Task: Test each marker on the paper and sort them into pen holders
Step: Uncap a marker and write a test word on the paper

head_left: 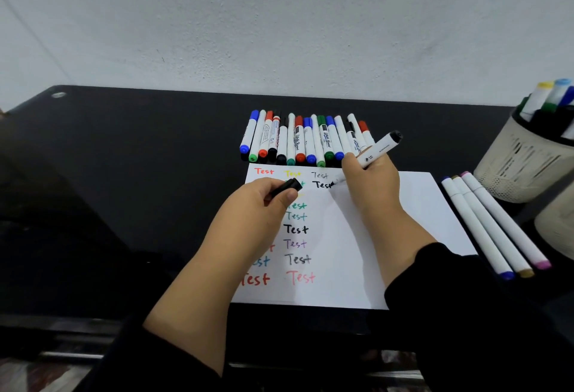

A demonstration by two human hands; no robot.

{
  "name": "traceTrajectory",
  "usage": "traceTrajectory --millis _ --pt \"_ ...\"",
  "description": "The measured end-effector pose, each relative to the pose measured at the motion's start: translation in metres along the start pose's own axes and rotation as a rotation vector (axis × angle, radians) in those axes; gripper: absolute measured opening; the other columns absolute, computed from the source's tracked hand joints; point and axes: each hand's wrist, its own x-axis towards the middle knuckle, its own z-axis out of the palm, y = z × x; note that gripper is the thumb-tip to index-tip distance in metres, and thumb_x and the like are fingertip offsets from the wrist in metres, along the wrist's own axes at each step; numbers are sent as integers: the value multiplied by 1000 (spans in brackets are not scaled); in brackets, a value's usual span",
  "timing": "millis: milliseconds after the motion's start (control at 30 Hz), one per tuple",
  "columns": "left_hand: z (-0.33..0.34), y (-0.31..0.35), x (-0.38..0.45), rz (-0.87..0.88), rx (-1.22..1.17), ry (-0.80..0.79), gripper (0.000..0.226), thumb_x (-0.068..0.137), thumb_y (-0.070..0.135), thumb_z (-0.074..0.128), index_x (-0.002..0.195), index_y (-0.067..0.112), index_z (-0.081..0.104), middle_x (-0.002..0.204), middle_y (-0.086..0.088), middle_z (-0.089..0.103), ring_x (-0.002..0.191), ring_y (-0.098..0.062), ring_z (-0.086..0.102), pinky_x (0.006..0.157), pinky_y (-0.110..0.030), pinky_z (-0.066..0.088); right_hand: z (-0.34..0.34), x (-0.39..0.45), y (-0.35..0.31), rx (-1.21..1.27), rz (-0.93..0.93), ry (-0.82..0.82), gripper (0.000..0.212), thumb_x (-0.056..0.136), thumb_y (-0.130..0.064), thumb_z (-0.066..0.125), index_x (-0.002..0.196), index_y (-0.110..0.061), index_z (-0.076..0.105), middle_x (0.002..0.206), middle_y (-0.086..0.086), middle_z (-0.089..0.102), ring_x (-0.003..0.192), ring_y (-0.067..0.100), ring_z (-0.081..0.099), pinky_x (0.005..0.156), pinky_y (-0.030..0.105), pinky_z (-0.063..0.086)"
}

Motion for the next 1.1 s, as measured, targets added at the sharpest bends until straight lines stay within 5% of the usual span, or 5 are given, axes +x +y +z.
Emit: traceTrajectory --millis 200,433,633,800,1100 --pt "-8 -1 -2 11 -22 -23 6 95 40 46 95 37 51 77 10 56 66 -5 50 54 -23 36 -8 1 -11 167 121 -81 25 89 -18 58 65 -18 53 45 -13 45 40 2 38 45 18 34" --pt "-8 0 -7 15 -57 -69 7 94 41 49 94 38 56 81 7 61 67 -6 52 57 -23 41 -25 -27 -46 407 141 -219 28 92 -14 58 65 -14 49 50 -3 43 41 5 35 44 19 28" --pt "-8 7 -20 88 -115 -65 5 93 38 51 93 42 54 76 9 59 60 -5 50 42 -10 37 -32 -51 -51 385 77 -251 30 91 -12 57 64 -14 45 44 -8 41 42 6 34 43 20 29" --pt "-9 10 -26 137 -123 -78 7 92 36 53 94 43 52 82 18 58 74 2 52 58 -17 36 -27 -63 -48 335 65 -300 29 90 -16 60 63 -16 50 47 -7 44 45 7 37 46 21 31" --pt "-15 8 -25 126 -105 -66 22 89 32 60 81 51 51 80 23 59 75 6 53 59 -14 36 -29 -64 -39 396 167 -484 19 83 -15 70 67 -15 61 47 -4 39 43 9 30 42 19 29"
